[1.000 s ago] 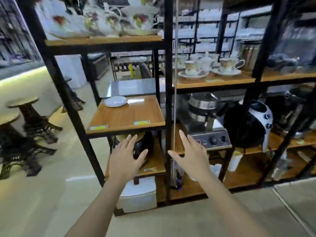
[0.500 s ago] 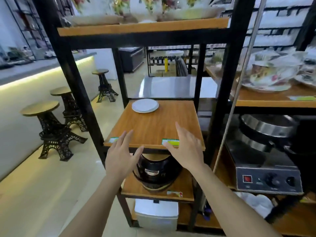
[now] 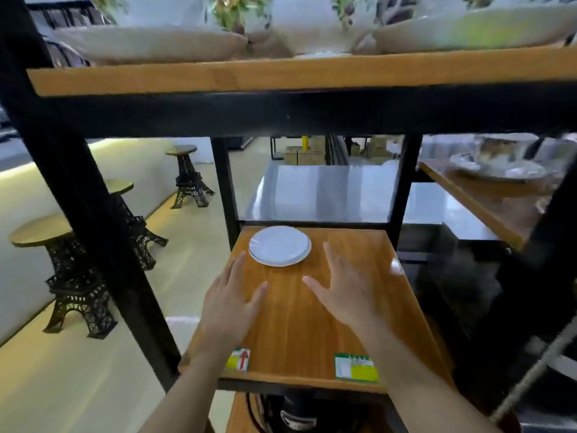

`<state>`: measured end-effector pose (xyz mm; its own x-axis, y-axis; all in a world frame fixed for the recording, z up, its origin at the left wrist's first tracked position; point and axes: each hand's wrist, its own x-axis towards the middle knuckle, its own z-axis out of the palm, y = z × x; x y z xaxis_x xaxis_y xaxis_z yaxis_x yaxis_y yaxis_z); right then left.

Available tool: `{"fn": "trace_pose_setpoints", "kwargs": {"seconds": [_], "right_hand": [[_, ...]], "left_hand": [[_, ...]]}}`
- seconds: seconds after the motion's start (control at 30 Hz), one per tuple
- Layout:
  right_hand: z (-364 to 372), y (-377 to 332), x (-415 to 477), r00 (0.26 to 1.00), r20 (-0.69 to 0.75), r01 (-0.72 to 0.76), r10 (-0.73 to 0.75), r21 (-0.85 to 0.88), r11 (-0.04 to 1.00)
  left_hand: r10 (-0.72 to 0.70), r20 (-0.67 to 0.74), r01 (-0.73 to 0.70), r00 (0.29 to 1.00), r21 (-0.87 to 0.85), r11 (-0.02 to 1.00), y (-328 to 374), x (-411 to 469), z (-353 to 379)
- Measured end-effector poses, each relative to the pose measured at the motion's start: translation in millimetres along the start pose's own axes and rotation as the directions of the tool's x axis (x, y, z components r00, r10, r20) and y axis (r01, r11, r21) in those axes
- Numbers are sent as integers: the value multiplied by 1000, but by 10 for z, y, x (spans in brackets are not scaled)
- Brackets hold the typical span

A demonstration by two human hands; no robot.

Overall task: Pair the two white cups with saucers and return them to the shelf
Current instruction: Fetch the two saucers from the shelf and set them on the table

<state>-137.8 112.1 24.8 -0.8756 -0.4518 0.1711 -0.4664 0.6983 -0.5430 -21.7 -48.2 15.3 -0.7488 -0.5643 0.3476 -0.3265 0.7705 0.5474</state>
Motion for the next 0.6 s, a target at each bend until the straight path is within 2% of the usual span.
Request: {"fn": "trace_pose_setpoints", "kwargs": {"seconds": [0.13, 0.3, 0.4, 0.53, 0.6], "right_hand": [[126, -101, 489, 1000, -23, -13, 12, -51, 999], [401, -64, 993, 991, -20, -133, 134, 53, 990], [589, -24, 1190, 975, 18, -224, 223, 29, 974], [753, 23, 1324, 960, 91, -262, 265, -41, 964], [757, 16, 1384, 950, 115, -291, 290, -4, 957]], "left_hand": [[-17, 19, 18, 1000, -37, 999, -154, 486, 140], [-48, 48, 51, 998, -70, 996, -285, 915, 376], [-50, 78, 55, 996, -67, 996, -349, 1072, 515], [-207, 182, 218, 961, -40, 975, -414, 1238, 648], [-274, 247, 324, 929, -188, 927, -405, 1303, 681]]}}
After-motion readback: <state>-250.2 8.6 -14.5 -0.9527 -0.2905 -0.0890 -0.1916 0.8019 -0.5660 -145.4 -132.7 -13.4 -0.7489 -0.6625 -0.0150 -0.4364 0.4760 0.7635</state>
